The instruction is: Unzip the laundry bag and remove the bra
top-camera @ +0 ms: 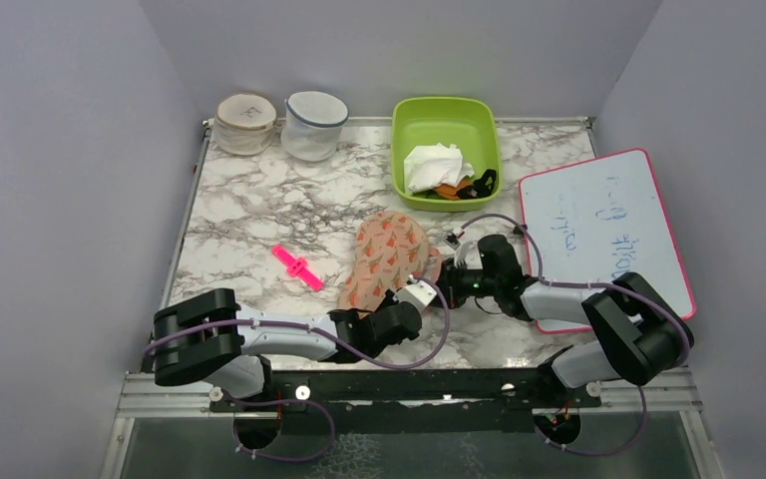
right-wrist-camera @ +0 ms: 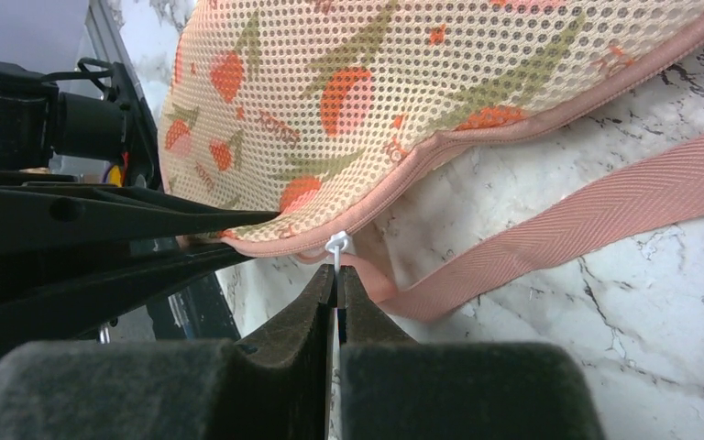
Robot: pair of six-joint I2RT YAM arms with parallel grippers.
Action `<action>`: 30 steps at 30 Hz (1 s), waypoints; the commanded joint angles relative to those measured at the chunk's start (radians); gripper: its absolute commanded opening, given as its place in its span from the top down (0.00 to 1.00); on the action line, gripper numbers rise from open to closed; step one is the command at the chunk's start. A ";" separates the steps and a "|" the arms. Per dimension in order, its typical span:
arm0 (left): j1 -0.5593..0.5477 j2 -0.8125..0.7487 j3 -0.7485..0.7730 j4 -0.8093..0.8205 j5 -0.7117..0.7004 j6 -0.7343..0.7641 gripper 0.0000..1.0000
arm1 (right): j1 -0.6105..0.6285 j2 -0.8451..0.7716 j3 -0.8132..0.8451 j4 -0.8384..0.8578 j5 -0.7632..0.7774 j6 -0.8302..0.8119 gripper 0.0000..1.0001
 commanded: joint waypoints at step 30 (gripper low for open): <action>0.004 -0.361 -0.221 -0.028 0.070 0.000 0.97 | -0.100 0.030 0.084 0.022 0.226 -0.067 0.99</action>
